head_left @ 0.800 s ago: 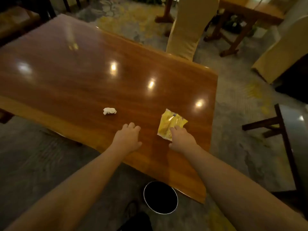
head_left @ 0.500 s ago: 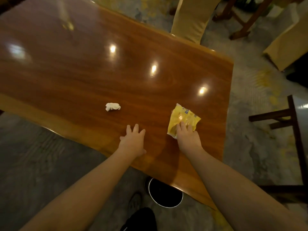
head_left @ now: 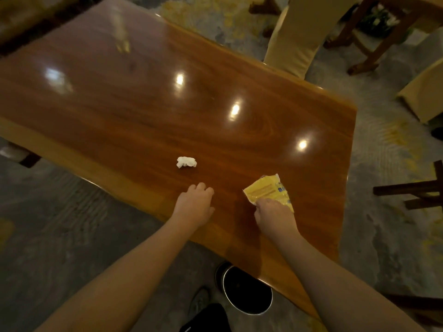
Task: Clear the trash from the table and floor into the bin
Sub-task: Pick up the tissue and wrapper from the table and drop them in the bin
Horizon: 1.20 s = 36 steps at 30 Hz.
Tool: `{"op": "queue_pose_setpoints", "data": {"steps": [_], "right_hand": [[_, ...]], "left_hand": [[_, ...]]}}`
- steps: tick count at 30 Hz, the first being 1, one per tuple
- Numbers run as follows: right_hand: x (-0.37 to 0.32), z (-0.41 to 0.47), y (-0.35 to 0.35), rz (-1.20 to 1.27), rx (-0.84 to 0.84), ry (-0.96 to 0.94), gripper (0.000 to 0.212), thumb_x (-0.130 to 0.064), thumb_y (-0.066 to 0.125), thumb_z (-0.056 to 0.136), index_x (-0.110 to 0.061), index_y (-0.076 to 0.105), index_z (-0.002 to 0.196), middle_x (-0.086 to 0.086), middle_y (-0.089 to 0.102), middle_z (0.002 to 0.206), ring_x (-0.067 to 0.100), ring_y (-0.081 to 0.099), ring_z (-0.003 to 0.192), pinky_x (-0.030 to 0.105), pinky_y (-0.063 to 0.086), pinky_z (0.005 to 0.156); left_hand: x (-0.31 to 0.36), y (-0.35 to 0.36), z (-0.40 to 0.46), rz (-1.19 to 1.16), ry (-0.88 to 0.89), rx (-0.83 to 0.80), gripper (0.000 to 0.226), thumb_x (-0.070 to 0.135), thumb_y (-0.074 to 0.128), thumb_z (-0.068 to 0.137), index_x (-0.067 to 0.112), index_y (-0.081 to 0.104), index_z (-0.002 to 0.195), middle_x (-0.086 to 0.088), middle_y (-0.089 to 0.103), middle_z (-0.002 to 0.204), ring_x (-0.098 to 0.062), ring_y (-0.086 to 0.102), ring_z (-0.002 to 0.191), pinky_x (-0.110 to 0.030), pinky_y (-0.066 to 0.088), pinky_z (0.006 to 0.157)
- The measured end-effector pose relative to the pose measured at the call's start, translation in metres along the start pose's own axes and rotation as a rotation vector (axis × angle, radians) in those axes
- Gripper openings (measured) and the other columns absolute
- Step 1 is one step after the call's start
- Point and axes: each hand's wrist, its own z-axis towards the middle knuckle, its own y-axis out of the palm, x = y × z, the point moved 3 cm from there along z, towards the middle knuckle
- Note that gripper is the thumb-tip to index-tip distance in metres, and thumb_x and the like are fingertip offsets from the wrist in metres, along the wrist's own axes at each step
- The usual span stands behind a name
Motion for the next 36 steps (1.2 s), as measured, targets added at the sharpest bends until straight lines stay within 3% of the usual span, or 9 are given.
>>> {"op": "queue_pose_setpoints", "data": {"steps": [3,6,12,15,19,25,29,36], "right_hand": [[-0.015,-0.003,-0.010,0.054,0.035,-0.028,0.015,-0.026,0.048,0.097,-0.021,0.061,0.103,-0.003,0.065,0.093,0.016,0.059,0.080,0.030,0.053,0.066],[-0.025,-0.007,-0.019,0.086,0.061,-0.063,0.018,-0.028,0.048,0.098,-0.023,0.062,0.108,-0.004,0.066,0.098,0.016,0.060,0.086,0.033,0.056,0.069],[-0.025,-0.020,-0.027,0.092,0.092,-0.120,0.022,-0.031,0.048,0.098,-0.025,0.066,0.109,-0.006,0.065,0.096,0.014,0.059,0.085,0.031,0.056,0.067],[-0.013,-0.029,-0.029,0.085,0.103,-0.118,0.023,-0.032,0.049,0.098,-0.026,0.066,0.112,-0.006,0.067,0.098,0.014,0.060,0.087,0.031,0.056,0.067],[-0.001,-0.042,-0.029,0.086,0.132,-0.133,0.023,-0.031,0.049,0.099,-0.026,0.067,0.113,-0.005,0.068,0.100,0.015,0.061,0.089,0.030,0.055,0.067],[0.018,-0.072,-0.029,0.125,0.164,-0.173,0.024,-0.026,0.051,0.099,-0.023,0.067,0.116,-0.003,0.069,0.104,0.016,0.061,0.093,0.029,0.053,0.070],[0.033,-0.105,-0.032,0.149,0.201,-0.227,0.025,-0.027,0.051,0.099,-0.022,0.067,0.117,-0.002,0.069,0.106,0.014,0.060,0.095,0.029,0.055,0.073],[0.076,-0.187,-0.029,0.200,0.285,-0.345,0.024,-0.025,0.051,0.098,-0.021,0.071,0.110,-0.003,0.068,0.097,0.014,0.058,0.088,0.029,0.055,0.067]], "left_hand": [[-0.026,-0.027,0.010,0.064,-0.022,0.170,0.037,0.038,0.062,0.089,0.023,0.055,0.122,-0.001,0.058,0.119,-0.019,0.054,0.105,-0.033,0.051,0.075],[-0.048,-0.049,0.029,0.146,-0.066,0.289,0.040,0.032,0.063,0.088,0.020,0.054,0.125,-0.006,0.057,0.122,-0.023,0.053,0.106,-0.036,0.052,0.076],[-0.059,-0.053,0.065,0.211,-0.101,0.147,0.060,0.023,0.063,0.089,0.023,0.039,0.143,-0.009,0.043,0.144,-0.032,0.043,0.126,-0.046,0.045,0.092],[-0.052,-0.050,0.069,0.176,-0.086,0.146,0.039,0.017,0.061,0.089,0.020,0.054,0.126,-0.008,0.056,0.125,-0.029,0.052,0.112,-0.044,0.048,0.087],[-0.045,-0.046,0.060,0.056,-0.090,0.152,0.025,0.014,0.060,0.091,0.019,0.060,0.116,-0.005,0.064,0.105,-0.022,0.060,0.090,-0.039,0.054,0.078],[-0.020,-0.035,0.018,-0.069,-0.105,0.158,0.022,0.018,0.060,0.093,0.023,0.063,0.114,0.000,0.067,0.099,-0.018,0.062,0.079,-0.035,0.057,0.069],[0.008,-0.023,-0.029,-0.099,-0.129,0.179,0.020,0.027,0.062,0.091,0.028,0.062,0.111,0.006,0.066,0.096,-0.011,0.060,0.075,-0.028,0.048,0.059],[0.077,0.005,-0.149,-0.103,-0.232,0.256,0.017,0.036,0.069,0.084,0.030,0.063,0.100,0.008,0.068,0.094,-0.012,0.060,0.081,-0.030,0.046,0.063]]}}
